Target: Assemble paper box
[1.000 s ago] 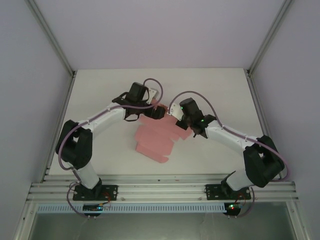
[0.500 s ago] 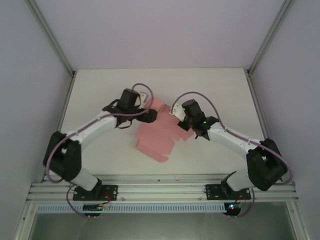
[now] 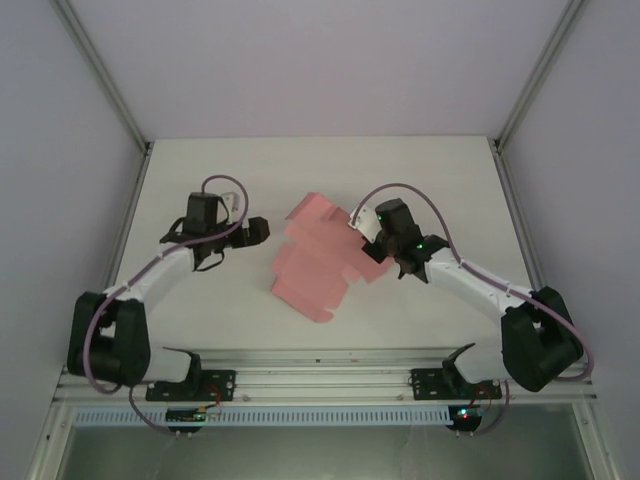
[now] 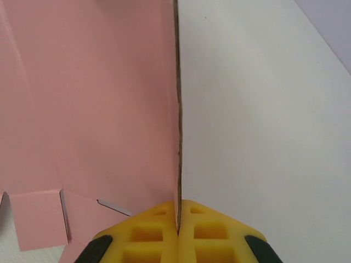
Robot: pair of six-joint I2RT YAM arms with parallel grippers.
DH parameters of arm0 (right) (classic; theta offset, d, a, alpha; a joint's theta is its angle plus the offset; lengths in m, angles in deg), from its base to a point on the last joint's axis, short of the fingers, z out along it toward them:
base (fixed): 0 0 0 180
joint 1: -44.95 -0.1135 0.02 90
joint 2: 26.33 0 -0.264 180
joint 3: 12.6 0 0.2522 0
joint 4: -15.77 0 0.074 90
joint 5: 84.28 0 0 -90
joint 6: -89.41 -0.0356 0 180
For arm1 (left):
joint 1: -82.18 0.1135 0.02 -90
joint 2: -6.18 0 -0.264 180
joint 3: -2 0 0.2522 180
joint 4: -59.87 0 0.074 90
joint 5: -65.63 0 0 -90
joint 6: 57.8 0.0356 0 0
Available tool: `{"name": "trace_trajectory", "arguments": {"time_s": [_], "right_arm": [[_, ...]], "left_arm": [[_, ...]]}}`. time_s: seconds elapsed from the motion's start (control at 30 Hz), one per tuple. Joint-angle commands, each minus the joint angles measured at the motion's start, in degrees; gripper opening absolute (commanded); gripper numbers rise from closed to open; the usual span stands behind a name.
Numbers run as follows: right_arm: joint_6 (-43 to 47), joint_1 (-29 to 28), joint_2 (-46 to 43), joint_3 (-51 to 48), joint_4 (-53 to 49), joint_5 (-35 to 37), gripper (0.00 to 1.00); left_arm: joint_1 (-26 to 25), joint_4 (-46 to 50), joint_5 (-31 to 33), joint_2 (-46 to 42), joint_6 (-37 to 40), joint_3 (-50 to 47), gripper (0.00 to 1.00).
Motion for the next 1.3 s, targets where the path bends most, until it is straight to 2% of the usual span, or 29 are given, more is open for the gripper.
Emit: {"name": "trace_trajectory", "arguments": {"time_s": [0.0,0.07,0.13,0.43,0.53,0.8,1.0,1.27], "right_arm": [[-1.9,0.2,-0.9,0.0,0.6,-0.9,0.00],[-2.0,0.4,-0.9,0.2,0.4,-0.8,0.00],[-2.5,0.4,-0.9,0.2,0.5,-0.7,0.00],[-3.2,0.2,-0.9,0.0,2.8,-1.2,0.00],[-3.3,-0.4,-1.1,0.0,2.8,-1.9,0.00],[-2.1,-2.5,-0.5,-0.3,2.5,-2.1,0.00],[1.5,-3.5,0.8,1.1,0.2,5.6,0.00],[12.6,-4.9,3.6,6.1,-3.2,17.8,0.00]], "left_arm": [[-0.3,-8.4,-12.0,3.2,-0.4,1.3,1.00],[-1.0,-10.5,-15.4,4.6,0.6,1.3,1.00],[-2.0,-10.8,-16.2,5.0,2.1,1.2,1.00],[-6.9,-9.5,-13.7,8.0,6.4,3.1,1.00],[-8.6,-9.1,-11.1,9.8,6.7,4.1,1.00],[-14.8,-6.2,2.8,14.7,8.1,7.5,1.00],[-14.6,-6.1,3.1,12.6,7.9,5.6,1.00],[-9.0,-5.2,1.2,2.0,6.6,-1.3,1.00]]}}
